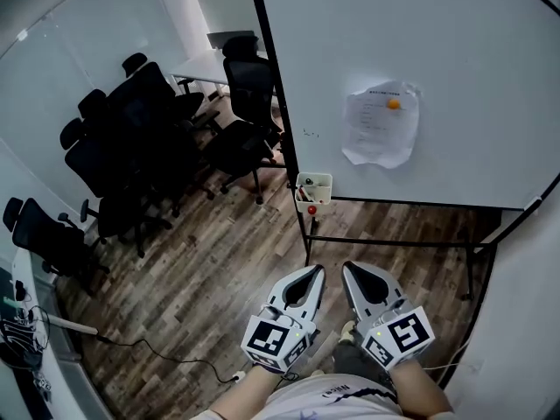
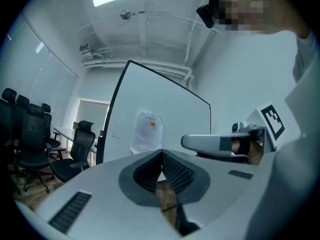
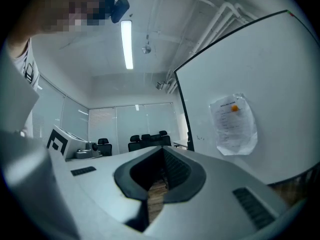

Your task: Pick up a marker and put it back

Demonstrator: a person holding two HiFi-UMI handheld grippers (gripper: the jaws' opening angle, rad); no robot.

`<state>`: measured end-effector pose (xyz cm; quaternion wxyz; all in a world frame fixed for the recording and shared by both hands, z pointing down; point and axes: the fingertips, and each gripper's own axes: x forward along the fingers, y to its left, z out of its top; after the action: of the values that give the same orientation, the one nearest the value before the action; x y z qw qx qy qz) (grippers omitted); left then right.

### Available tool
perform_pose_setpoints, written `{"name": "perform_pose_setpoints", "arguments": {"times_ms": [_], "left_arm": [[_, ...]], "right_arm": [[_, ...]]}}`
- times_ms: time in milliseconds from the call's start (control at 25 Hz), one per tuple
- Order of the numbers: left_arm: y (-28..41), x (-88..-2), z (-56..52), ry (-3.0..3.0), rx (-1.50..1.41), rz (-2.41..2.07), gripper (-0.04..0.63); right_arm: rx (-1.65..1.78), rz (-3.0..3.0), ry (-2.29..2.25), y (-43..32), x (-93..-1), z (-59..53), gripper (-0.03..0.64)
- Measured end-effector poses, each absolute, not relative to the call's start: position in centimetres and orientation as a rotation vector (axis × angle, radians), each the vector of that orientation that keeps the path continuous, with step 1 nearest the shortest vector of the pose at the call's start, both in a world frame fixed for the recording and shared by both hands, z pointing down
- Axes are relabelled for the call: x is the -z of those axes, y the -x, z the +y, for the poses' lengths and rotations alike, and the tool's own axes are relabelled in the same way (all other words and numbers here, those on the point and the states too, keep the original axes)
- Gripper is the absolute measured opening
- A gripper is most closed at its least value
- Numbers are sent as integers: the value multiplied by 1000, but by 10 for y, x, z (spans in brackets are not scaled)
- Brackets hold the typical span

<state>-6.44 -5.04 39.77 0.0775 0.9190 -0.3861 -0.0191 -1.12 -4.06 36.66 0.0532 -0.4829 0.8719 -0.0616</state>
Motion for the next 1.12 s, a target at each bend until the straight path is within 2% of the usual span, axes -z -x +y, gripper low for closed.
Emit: {"name": "perform_pose_setpoints", "arguments": {"times_ms": [480, 1120], "left_arm": [[42, -425, -198, -2670, -3, -1416, 11], [68, -486, -303, -2636, -19, -1448, 12]], "right_arm": [[249, 2729, 1330, -35, -388, -181, 11], [357, 2764, 1349, -9, -426, -281, 11]]}}
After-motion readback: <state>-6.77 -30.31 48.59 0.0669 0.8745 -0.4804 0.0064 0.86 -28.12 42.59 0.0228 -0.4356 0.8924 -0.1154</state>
